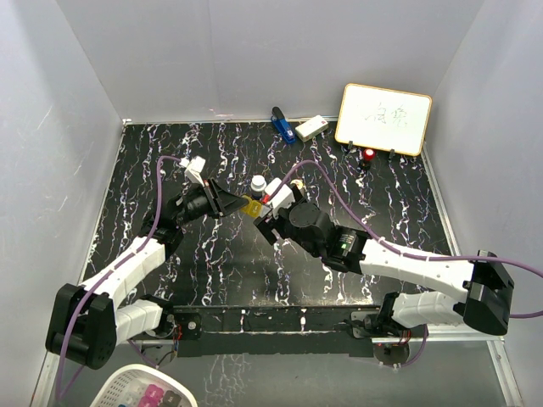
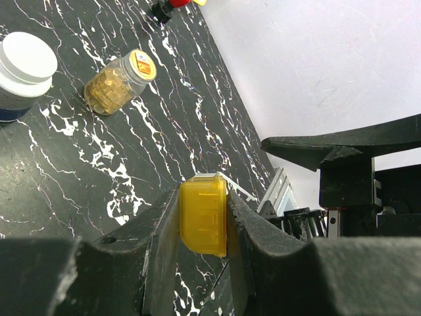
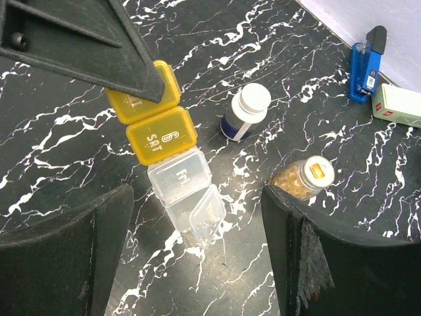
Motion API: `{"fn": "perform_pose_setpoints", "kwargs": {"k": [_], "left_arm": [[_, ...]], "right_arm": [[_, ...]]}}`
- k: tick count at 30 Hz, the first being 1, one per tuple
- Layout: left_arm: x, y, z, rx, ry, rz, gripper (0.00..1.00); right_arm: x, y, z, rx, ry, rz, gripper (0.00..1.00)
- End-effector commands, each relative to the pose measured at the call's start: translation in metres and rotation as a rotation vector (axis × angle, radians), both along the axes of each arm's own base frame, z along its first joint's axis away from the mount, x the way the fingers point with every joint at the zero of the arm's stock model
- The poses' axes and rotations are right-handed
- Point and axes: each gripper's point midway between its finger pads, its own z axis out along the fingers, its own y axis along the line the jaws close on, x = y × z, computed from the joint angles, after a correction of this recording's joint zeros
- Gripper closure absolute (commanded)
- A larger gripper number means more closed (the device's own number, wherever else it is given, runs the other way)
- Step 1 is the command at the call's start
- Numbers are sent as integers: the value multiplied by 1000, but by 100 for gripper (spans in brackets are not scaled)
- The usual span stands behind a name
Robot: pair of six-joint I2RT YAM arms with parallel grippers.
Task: Sort the pills into containers
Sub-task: Open the pill container at the center of the board.
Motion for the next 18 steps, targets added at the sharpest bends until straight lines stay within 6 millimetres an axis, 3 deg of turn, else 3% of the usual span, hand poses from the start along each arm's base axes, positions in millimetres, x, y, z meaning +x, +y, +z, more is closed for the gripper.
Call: {"fn": "perform_pose_setpoints", "kwargs": {"k": [1, 9, 18], "left_arm": [[-3, -3, 13, -16, -24, -21, 100], [-7, -3, 17, -20, -29, -34, 100], [-9, -3, 15, -21, -24, -38, 100]], "right_arm": [[-3, 12, 14, 43, -6, 39, 23], [7, 8, 5, 7, -17, -27, 24], [10, 1, 15, 33, -49, -61, 27]]}}
